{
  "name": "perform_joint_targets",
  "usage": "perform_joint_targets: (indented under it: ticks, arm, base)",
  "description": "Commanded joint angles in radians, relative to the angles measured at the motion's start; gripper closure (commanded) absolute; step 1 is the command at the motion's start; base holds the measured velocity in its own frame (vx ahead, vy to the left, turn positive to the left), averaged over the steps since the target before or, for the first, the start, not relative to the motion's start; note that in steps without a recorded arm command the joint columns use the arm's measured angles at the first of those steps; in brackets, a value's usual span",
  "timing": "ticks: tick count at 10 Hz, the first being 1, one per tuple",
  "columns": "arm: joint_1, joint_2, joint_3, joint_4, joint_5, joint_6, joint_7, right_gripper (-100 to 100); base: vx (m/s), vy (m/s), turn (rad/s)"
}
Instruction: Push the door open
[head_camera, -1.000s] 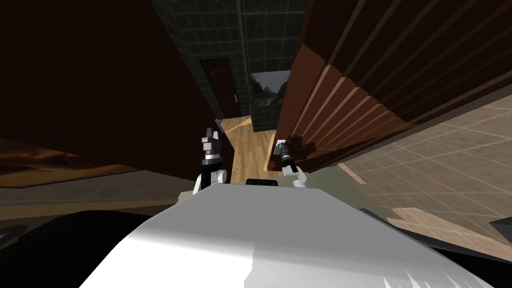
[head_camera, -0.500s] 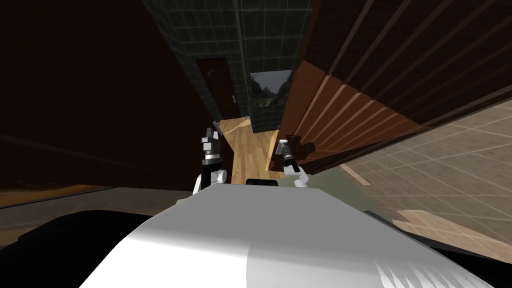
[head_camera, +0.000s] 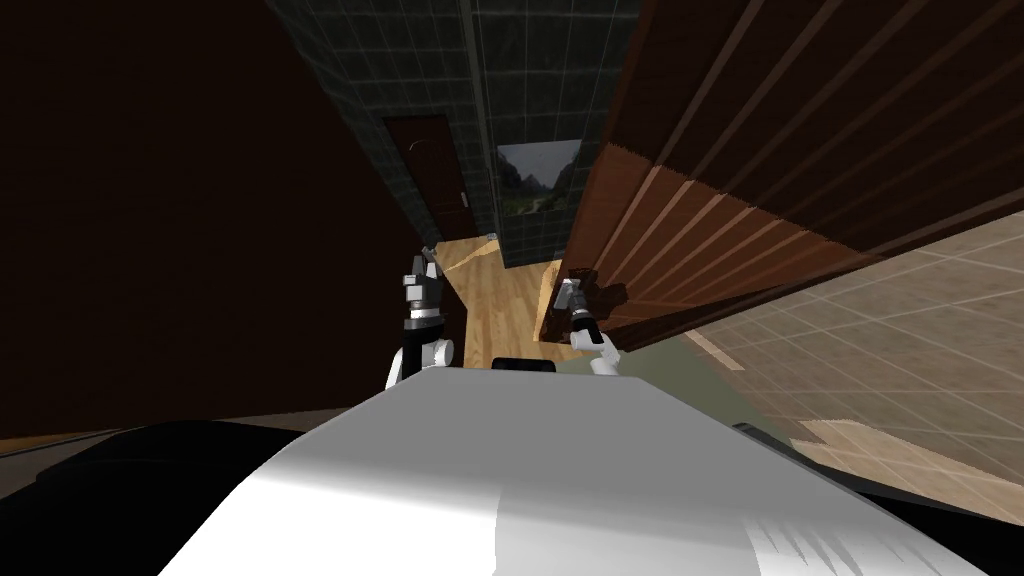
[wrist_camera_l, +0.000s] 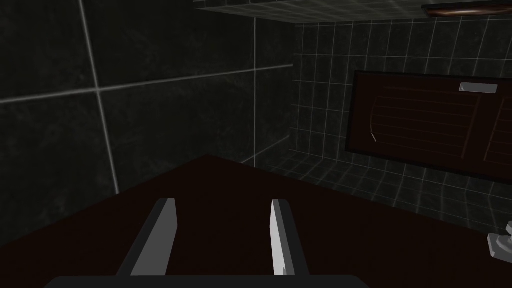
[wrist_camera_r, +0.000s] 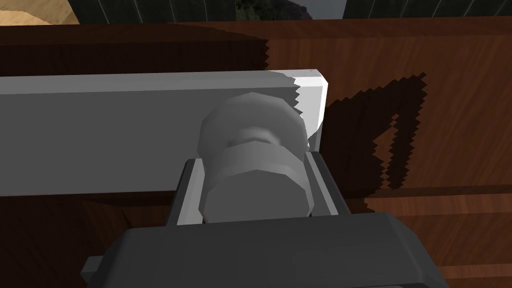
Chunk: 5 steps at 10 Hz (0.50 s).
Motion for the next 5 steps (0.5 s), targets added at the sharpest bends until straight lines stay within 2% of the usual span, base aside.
perform_joint_targets:
  ticks: [1, 5]
  arm:
    - [-0.012, -0.005, -0.035, 0.007, -0.004, -0.003, 0.005, 100]
    - [-0.021, 0.003, -0.079, 0.02, -0.008, -0.003, 0.013, 100]
  base:
    - [0.134, 0.079, -0.067]
    - [0.148, 0.103, -0.072]
